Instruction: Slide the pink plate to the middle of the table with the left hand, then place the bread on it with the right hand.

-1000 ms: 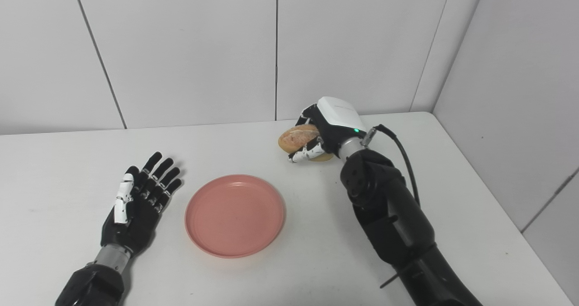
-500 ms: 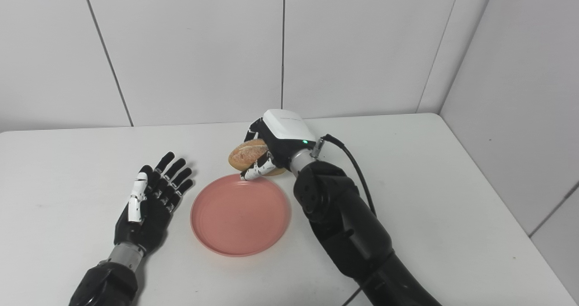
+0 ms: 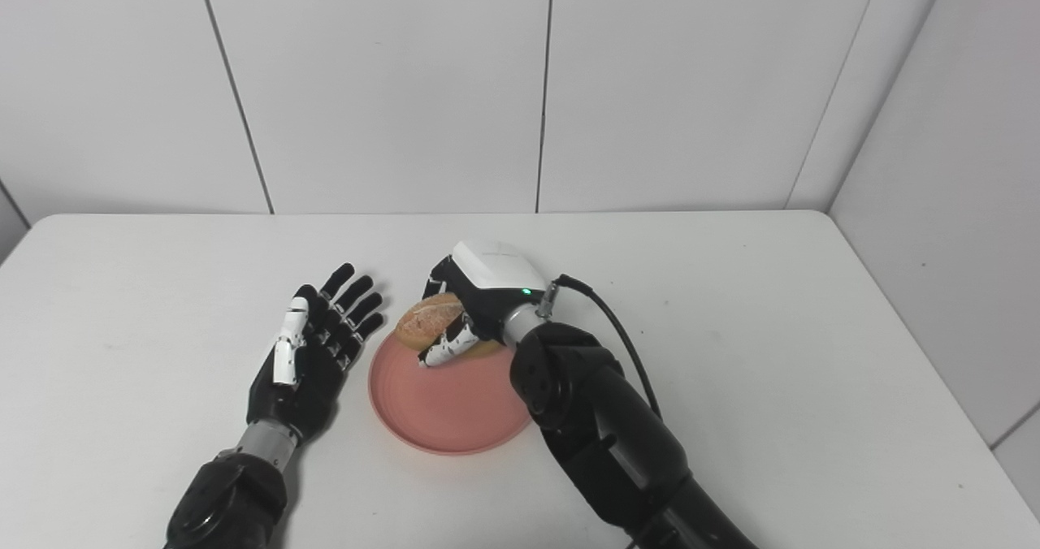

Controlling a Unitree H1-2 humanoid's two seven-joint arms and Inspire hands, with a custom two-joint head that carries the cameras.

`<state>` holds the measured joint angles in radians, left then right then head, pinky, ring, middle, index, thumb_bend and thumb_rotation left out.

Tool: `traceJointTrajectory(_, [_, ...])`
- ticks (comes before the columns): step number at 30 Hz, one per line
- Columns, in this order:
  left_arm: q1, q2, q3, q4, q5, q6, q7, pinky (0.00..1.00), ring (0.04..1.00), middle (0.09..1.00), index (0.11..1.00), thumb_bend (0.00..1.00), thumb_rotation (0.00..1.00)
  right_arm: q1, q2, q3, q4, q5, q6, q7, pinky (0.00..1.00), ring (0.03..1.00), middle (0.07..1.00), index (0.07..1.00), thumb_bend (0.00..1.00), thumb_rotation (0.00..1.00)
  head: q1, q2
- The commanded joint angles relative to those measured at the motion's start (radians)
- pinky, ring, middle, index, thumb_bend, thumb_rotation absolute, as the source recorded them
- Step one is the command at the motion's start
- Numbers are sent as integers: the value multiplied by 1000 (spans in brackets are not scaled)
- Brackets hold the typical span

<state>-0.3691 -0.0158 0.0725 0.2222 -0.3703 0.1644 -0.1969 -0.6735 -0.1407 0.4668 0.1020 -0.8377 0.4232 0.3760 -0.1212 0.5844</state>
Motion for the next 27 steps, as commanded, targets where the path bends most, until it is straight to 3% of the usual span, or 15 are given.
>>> traceJointTrajectory(1, [13,-12,-7,2,13,40,19,926,907,910,898,375,1000,-22,2,1,-9,-3,-36,-33,287,367,452,490,499,145,1,1])
traceJointTrajectory(9, [13,-16,-8,-15,15,56,29,909,900,904,889,381,1000,-2,-12,26,21,-7,-40,-31,344,436,526,493,498,146,17,17])
traceJointTrajectory(27, [9,-19,-12,-20,15,64,37,910,897,902,887,383,1000,22,-40,36,25,-13,-55,-39,281,369,465,491,499,145,25,27])
